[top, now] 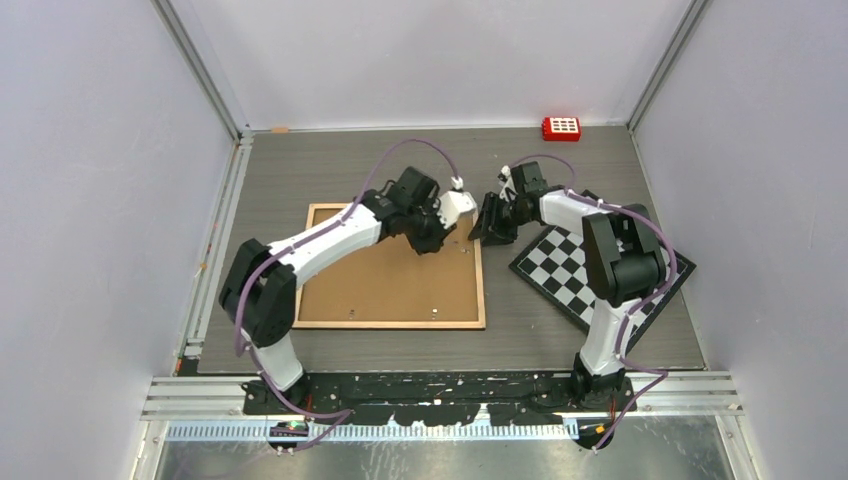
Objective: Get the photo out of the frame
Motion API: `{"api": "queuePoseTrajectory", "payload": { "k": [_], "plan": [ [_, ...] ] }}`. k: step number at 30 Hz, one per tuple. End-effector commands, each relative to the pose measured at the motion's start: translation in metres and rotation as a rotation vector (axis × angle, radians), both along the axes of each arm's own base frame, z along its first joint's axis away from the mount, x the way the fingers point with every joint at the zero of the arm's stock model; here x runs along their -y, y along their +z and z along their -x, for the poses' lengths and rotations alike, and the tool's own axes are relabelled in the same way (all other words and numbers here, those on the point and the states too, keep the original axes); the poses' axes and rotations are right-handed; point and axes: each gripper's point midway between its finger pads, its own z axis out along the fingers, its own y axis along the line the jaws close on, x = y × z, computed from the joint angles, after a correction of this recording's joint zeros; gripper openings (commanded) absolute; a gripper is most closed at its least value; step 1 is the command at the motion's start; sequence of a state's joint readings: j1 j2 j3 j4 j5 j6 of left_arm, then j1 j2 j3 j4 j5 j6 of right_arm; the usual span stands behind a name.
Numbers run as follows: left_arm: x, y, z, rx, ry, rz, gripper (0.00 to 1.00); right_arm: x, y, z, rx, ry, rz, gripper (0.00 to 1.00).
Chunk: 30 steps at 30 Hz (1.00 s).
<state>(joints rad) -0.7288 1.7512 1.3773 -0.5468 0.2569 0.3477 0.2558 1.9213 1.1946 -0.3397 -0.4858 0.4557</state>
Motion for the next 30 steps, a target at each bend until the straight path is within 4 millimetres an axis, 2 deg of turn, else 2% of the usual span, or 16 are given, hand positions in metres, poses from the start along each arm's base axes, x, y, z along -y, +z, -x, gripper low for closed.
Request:
{"api": "queuePoseTrajectory", "payload": {
  "k": [1,8,12,15,21,25,30],
  "plan": [
    [-0.013,0.051,0.005,-0.066,0.064,0.172,0.00,-0.003,0.050,-0.006,0.112,0.016,-0.031,0.53],
    [-0.049,0.088,0.013,-0.213,0.149,0.340,0.00,-0.006,0.102,0.004,0.246,0.145,-0.057,0.63],
    [-0.074,0.101,0.011,-0.295,0.227,0.419,0.00,-0.005,0.130,0.016,0.347,0.245,-0.063,0.64],
    [-0.090,0.111,0.009,-0.336,0.279,0.482,0.00,-0.004,0.146,0.025,0.404,0.299,-0.061,0.65],
    [-0.132,0.124,-0.007,-0.321,0.439,0.580,0.00,-0.002,0.169,0.035,0.469,0.356,-0.060,0.66],
    [-0.175,0.120,-0.019,-0.311,0.592,0.625,0.00,0.001,0.177,0.036,0.489,0.370,-0.036,0.68],
    [-0.249,0.102,-0.031,-0.295,0.827,0.635,0.00,0.005,0.179,0.039,0.488,0.375,-0.013,0.68]
  ]
}}
